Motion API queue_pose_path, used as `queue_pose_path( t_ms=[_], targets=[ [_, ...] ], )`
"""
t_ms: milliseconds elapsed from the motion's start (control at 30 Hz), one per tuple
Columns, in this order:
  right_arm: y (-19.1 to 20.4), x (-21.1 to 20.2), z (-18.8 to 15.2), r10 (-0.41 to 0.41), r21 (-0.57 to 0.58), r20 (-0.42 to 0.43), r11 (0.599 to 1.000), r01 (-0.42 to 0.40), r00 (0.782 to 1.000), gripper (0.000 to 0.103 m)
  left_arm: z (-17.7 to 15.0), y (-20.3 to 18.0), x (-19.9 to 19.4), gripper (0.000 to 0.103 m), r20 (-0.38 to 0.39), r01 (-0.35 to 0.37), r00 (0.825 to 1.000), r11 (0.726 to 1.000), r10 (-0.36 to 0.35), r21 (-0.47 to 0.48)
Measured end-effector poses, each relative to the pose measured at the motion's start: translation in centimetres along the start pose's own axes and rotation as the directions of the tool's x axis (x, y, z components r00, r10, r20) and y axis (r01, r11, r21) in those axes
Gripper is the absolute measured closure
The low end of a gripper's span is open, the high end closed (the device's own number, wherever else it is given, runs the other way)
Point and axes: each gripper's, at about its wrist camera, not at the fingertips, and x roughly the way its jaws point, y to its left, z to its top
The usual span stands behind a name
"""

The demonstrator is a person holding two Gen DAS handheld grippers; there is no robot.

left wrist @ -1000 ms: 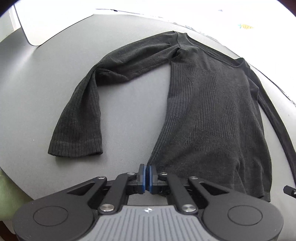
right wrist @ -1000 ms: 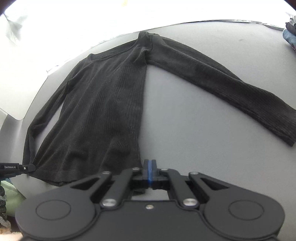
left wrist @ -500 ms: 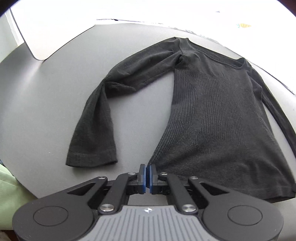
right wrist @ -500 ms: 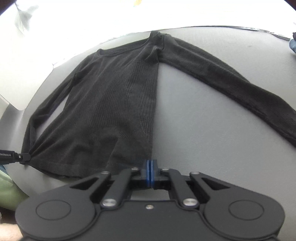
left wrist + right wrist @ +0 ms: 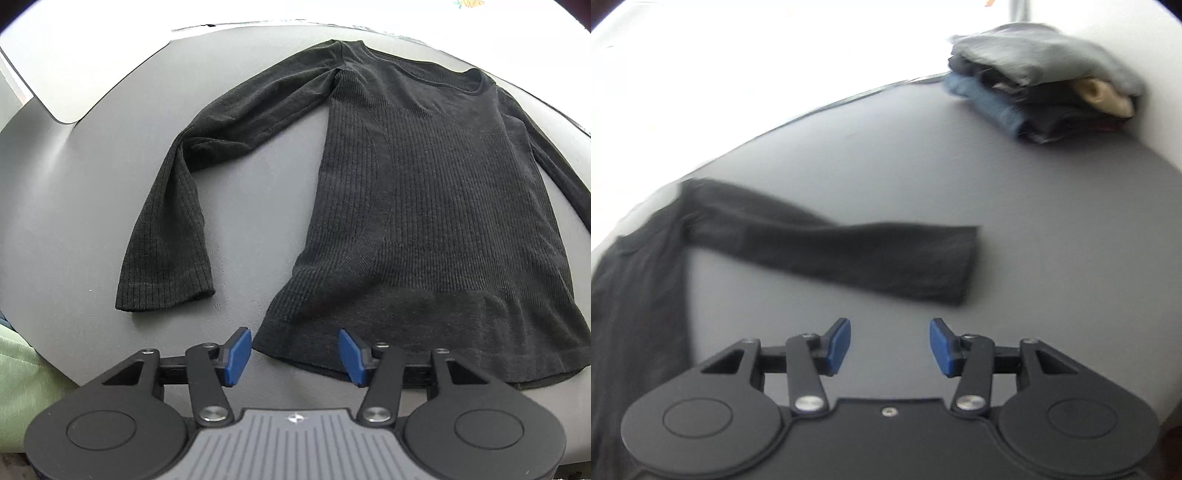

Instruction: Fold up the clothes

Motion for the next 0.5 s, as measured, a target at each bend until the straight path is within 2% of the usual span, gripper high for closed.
queue_pose_path(
  t_ms=[100, 167, 233, 267, 300, 333, 500],
  targets=[
    [-2.4, 1.9, 1.9, -0.020, 0.124, 0.017, 0.992, 0.018, 1.000, 0.049, 0.0, -1.5, -0.3, 0.049, -0.001, -0.007, 1.000, 0.999, 0.007, 0.031],
    [-2.8, 3.3, 2.8, -0.002, 0.150, 0.025, 0.989, -0.002, 1.000, 0.043, -0.2, -2.6, -0.7, 0.049, 0.004, -0.012, 1.000, 0.998, 0.012, 0.058],
    [-3.4, 4.7, 3.2, 0.009, 0.153, 0.012, 0.988, -0.011, 1.000, 0.044, -0.5, -3.5, -0.9, 0.048, 0.002, -0.008, 1.000, 0.997, 0.008, 0.077],
    [-3.4, 5.4, 3.3, 0.011, 0.143, 0.003, 0.990, -0.011, 1.000, 0.048, -0.7, -4.0, -0.9, 0.048, -0.003, -0.002, 1.000, 0.996, 0.003, 0.087],
    [-3.3, 5.7, 3.3, 0.022, 0.125, -0.005, 0.992, -0.021, 1.000, 0.072, -0.8, -4.4, -1.0, 0.048, -0.006, -0.001, 1.000, 0.995, 0.002, 0.100],
    [-2.9, 5.7, 3.1, 0.054, 0.093, -0.006, 0.994, -0.053, 0.999, 0.102, -1.0, -4.8, -1.0, 0.048, -0.005, -0.005, 1.000, 0.993, 0.006, 0.114],
    [-1.7, 0.7, 1.6, 0.106, -0.052, 0.097, 0.993, -0.101, 0.990, 0.101, -1.2, -5.6, -1.2, 0.048, -0.009, -0.002, 1.000, 0.992, 0.003, 0.129]
  ],
)
